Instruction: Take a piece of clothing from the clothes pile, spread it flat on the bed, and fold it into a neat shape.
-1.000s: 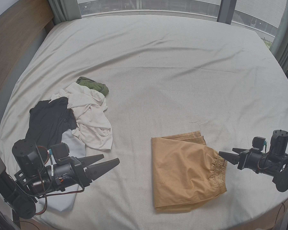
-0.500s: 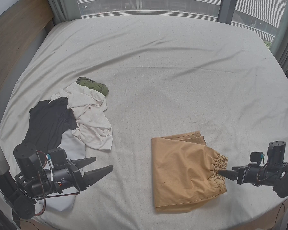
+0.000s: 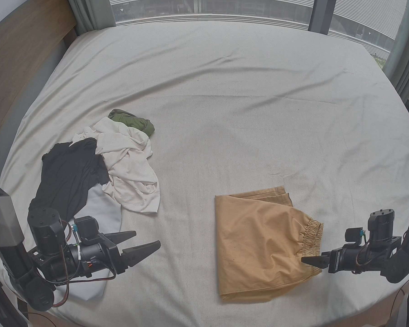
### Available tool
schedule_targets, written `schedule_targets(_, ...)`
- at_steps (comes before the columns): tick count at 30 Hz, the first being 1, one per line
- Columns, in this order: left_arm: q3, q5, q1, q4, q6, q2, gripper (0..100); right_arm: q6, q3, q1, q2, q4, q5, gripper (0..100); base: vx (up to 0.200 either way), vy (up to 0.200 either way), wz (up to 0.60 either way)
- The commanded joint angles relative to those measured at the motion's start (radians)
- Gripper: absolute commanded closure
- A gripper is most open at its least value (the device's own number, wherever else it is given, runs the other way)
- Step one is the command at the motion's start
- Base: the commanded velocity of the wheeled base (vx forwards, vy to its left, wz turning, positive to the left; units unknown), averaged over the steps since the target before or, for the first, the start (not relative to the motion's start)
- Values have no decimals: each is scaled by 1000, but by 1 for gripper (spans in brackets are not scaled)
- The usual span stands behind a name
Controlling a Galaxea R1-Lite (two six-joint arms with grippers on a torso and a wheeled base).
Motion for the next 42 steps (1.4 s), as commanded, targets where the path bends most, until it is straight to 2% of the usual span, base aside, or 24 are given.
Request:
schedule_targets(1,1,0,2,1,-1,4,0,3,-2,26,68,-4,1,0,0,0,0)
schedule_targets(6,2,0,2,1,-1,6,0,9,-5,55,101,-28,1,0,0,0,0)
schedule_targets(14,4,0,6,1,-1,4,0,17,1,97,199,-142,1,0,0,0,0)
schedule_targets(25,4,0,6,1,1,1,0,141,15,181,259,-309,1,0,0,0,0)
schedule_targets(30,4,0,8,1,1,-2,0,146,24,192,314,-383,1,0,0,0,0)
schedule_targets(39,4,0,6,1,1,-2,0,154,18,189,320,-384,-16,0,0,0,0)
schedule_targets(40,4,0,6,1,1,-2,0,154,18,190,320,-384,-25,100,0,0,0)
schedule_targets(42,4,0,6,1,1,-2,0,154,16,192,320,-386,-31,100,0,0,0)
